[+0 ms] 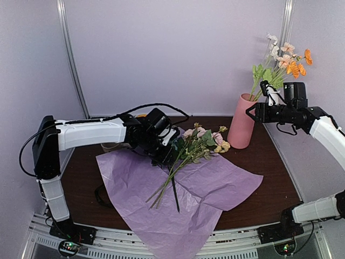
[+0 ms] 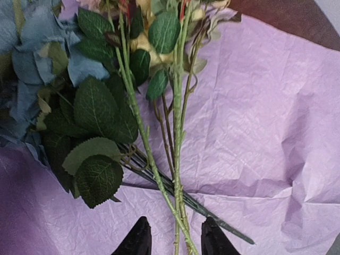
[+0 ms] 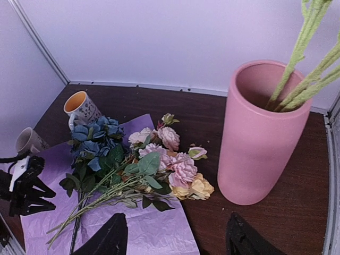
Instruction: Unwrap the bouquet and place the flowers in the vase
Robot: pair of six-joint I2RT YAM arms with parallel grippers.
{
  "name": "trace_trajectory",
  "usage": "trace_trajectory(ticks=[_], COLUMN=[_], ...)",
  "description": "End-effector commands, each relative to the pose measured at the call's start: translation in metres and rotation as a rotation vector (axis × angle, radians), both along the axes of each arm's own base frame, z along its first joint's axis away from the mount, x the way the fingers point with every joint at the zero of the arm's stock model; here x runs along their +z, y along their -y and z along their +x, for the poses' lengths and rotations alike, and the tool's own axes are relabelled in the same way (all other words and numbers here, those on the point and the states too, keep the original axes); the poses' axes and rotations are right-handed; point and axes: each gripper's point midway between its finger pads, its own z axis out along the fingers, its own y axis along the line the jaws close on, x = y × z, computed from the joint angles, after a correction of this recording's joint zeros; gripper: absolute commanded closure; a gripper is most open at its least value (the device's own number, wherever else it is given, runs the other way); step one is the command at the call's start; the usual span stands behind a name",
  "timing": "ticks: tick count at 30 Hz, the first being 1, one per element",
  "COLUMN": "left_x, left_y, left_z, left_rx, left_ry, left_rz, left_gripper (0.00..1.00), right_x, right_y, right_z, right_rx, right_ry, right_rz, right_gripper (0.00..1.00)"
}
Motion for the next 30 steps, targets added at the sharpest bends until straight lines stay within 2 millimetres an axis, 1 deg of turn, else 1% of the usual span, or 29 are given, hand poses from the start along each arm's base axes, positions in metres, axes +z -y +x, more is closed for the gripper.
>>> trace_trajectory(ticks=[1,2,5,13,15,17,18,21,23,26,28,30], left_x=[-0.030,-0.037,-0.048,-0.065,-0.068,-0.067,-0.066,-0.065,-0.067,-0.073,-0.076,-0.079], left_y=[-0.009,-0.009,-0.004,0.007,0.007,0.007,0.007,0.008,0.008,0.007,0.009,0.010], left_z=[-0.007,-0.009,-0.009,0.003,0.006,0.008,0.008,0.009,0.010,0.011,0.011,0.011], left_rx=[-0.002,0.004,0.019,0.041,0.047,0.051,0.052,0.050,0.054,0.059,0.058,0.051], left_ry=[-0.071,-0.089,-0.116,-0.115,-0.109,-0.100,-0.097,-0.094,-0.097,-0.105,-0.112,-0.120], left_rz=[0.096,0.102,0.094,0.093,0.103,0.105,0.104,0.104,0.106,0.114,0.116,0.118], left_gripper=[0.70,0.69,0.64,0.66,0.71,0.80,0.82,0.82,0.80,0.80,0.82,0.86], right_x=[0.006,0.005,0.003,0.003,0.001,0.001,0.002,0.001,0.000,0.001,0.001,0.001], right_y=[-0.021,-0.024,-0.028,-0.037,-0.038,-0.039,-0.038,-0.039,-0.039,-0.040,-0.042,-0.042], right_z=[-0.007,-0.007,-0.005,-0.004,-0.006,-0.007,-0.008,-0.008,-0.008,-0.007,-0.008,-0.008], right_rx=[0.086,0.091,0.102,0.128,0.133,0.135,0.136,0.138,0.140,0.144,0.149,0.150], right_ry=[0.047,0.046,0.045,0.041,0.039,0.040,0.042,0.042,0.039,0.040,0.040,0.039], right_rz=[0.023,0.025,0.035,0.044,0.044,0.041,0.040,0.042,0.046,0.051,0.054,0.054], right_gripper=[0.38,0.38,0.39,0.39,0.40,0.40,0.40,0.40,0.40,0.40,0.40,0.40])
